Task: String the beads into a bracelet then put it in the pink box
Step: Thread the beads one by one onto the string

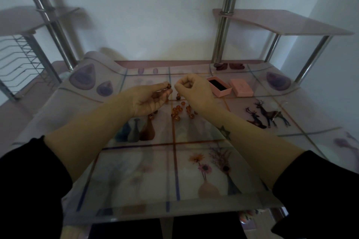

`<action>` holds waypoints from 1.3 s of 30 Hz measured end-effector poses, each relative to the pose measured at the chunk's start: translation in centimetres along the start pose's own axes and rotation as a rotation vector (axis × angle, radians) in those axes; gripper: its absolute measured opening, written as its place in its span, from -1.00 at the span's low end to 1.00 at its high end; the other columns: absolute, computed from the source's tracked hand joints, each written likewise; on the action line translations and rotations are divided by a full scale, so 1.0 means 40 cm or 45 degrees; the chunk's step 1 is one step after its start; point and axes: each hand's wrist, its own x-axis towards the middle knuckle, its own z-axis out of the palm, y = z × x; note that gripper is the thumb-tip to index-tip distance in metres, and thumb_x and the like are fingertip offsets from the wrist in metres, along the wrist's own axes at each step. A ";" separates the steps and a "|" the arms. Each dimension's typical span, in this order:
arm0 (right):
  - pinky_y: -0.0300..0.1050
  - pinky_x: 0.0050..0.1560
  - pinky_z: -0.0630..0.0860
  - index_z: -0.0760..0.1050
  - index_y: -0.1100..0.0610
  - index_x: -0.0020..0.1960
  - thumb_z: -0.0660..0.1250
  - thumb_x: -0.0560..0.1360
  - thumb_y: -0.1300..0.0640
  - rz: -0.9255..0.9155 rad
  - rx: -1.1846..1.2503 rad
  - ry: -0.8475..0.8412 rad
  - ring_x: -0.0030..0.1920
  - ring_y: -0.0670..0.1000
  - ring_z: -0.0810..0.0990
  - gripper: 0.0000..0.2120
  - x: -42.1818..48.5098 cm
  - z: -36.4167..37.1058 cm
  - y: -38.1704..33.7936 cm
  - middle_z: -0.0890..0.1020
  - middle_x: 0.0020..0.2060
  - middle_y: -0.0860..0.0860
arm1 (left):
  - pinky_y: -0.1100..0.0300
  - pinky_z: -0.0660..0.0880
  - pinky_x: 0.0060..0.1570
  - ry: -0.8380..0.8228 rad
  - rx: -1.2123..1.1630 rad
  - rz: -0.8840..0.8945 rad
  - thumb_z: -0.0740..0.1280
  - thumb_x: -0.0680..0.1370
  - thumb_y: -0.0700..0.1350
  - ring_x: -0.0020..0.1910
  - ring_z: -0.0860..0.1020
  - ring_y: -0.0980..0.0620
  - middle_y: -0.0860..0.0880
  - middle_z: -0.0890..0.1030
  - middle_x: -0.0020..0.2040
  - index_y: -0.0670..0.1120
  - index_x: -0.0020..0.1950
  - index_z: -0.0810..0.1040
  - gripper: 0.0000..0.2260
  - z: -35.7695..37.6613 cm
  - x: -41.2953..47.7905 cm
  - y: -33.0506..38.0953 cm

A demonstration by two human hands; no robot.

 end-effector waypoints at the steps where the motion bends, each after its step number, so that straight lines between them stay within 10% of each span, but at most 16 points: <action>1: -0.12 -0.21 0.55 0.52 0.05 -0.21 0.39 0.48 0.17 0.003 -0.002 0.004 -0.32 -0.13 0.53 -0.89 0.001 0.000 0.000 0.57 -0.36 -0.09 | 0.35 0.57 -0.37 -0.001 -0.001 0.000 0.39 0.51 -0.21 -0.35 0.63 0.12 -0.11 0.68 -0.25 -0.20 -0.09 0.62 -0.94 0.000 0.000 0.000; 39: -0.20 -0.28 0.52 0.47 -0.08 -0.29 0.40 0.46 0.17 -0.013 -0.015 -0.032 -0.38 -0.19 0.51 -0.78 -0.006 0.003 0.007 0.55 -0.41 -0.14 | 0.34 0.59 -0.31 -0.006 -0.083 -0.024 0.37 0.52 -0.23 -0.30 0.63 0.10 -0.15 0.67 -0.22 -0.23 -0.17 0.65 -0.88 0.000 0.000 -0.004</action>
